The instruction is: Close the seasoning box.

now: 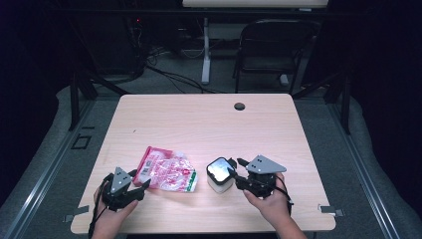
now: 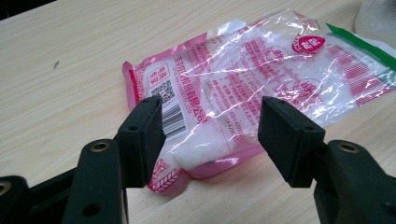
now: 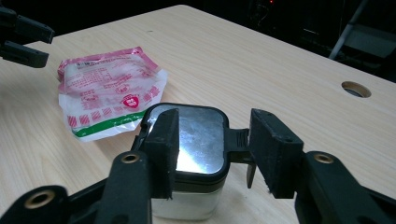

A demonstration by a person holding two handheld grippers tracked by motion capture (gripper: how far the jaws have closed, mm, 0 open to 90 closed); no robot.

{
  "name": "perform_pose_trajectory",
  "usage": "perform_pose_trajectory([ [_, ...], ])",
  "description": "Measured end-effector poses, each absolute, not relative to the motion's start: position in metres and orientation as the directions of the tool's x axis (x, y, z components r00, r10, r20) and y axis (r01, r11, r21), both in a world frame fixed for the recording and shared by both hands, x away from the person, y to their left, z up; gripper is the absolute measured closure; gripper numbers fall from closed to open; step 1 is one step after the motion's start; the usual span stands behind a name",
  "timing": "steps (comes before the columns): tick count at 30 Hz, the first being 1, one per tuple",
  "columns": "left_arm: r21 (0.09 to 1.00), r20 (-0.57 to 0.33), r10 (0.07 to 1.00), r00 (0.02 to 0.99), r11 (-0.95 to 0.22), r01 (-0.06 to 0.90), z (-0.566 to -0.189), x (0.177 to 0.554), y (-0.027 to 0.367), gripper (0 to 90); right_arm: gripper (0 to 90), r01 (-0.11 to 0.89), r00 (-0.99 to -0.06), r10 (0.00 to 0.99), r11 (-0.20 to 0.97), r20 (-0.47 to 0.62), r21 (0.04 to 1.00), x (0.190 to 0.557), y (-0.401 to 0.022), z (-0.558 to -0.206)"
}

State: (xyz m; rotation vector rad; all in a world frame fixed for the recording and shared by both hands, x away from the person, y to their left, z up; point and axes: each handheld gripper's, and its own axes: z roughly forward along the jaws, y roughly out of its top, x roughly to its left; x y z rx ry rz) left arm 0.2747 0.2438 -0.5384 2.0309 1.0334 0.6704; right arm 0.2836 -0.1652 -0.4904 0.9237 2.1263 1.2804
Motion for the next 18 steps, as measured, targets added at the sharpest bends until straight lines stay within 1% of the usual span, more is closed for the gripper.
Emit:
perform_pose_trajectory([
  [1, 0.804, 0.114, 0.836, 0.537, -0.395, 0.444, -0.538, 0.275, 0.244, 40.5, 51.2, 0.298, -0.652, 0.756, 0.332, -0.063, 0.895, 0.284, -0.165, -0.49],
  [2, 0.804, 0.113, 0.836, 0.536, -0.394, 0.445, -0.538, 0.275, 0.244, 40.5, 48.7, 0.288, -0.647, 0.758, 0.337, -0.078, 0.896, 0.282, -0.168, -0.489],
  [4, 0.807, 0.11, 0.839, 0.532, -0.388, 0.445, -0.539, 0.275, 0.245, 40.5, 47.1, 0.288, -0.641, 0.762, 0.344, -0.087, 0.894, 0.281, -0.171, -0.488],
  [8, 0.808, 0.109, 0.841, 0.529, -0.385, 0.446, -0.538, 0.275, 0.247, 40.5, 45.4, 0.293, -0.629, 0.773, 0.332, -0.08, 0.897, 0.278, -0.18, -0.485],
  [18, 0.81, 0.102, 0.852, 0.514, -0.371, 0.454, -0.538, 0.276, 0.252, 40.5, 43.3, 0.315, -0.583, 0.809, 0.318, -0.082, 0.894, 0.271, -0.205, -0.484],
])
